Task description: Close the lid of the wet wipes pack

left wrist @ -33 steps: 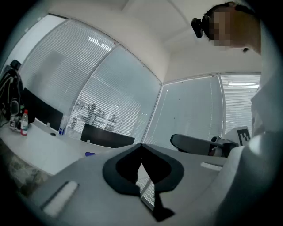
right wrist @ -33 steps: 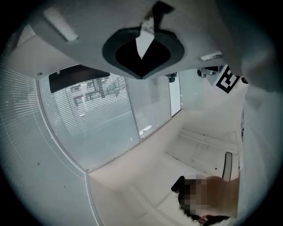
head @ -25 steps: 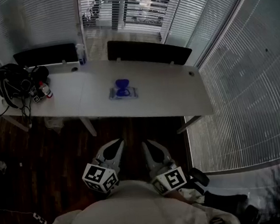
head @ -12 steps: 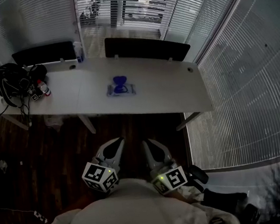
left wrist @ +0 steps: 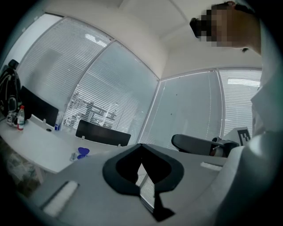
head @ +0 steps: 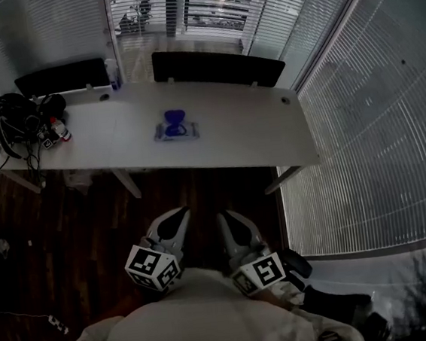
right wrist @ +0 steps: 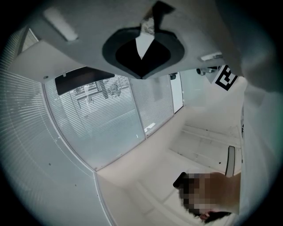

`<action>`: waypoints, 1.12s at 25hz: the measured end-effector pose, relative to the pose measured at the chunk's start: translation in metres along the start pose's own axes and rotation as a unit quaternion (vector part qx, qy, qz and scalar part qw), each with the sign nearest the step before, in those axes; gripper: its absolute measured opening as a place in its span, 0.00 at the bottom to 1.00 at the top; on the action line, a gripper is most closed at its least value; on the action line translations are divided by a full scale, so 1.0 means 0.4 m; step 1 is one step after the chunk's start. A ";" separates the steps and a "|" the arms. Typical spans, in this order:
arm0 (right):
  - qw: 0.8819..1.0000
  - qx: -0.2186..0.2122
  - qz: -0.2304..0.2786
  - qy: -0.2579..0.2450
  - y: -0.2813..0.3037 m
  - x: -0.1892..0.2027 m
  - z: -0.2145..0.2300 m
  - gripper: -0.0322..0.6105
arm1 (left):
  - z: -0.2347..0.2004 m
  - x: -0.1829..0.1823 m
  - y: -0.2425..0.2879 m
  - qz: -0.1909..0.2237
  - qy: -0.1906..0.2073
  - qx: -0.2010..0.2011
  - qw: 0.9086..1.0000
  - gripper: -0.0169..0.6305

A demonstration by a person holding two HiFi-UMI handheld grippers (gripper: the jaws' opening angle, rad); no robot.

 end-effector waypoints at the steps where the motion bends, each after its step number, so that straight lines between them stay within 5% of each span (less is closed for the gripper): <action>1: 1.000 0.000 0.000 0.003 -0.005 0.002 0.005 0.05 | 0.006 0.003 0.004 0.001 -0.001 -0.002 1.000 0.03; 15: 1.000 -0.010 -0.005 0.016 0.030 0.014 0.053 0.05 | -0.012 0.002 0.051 -0.006 -0.007 -0.012 1.000 0.03; 28: 1.000 -0.006 -0.017 0.014 0.335 -0.027 0.126 0.05 | -0.279 -0.123 0.186 0.000 -0.015 -0.010 1.000 0.03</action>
Point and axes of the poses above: the fingertips, and each gripper's own axes: y forward along the fingers, z to its right, x out of its underside, the point moved 8 cm from there along -y, backward along the fingers, and after that the axes turned 15 degrees about -z, right-handed, at the moved point
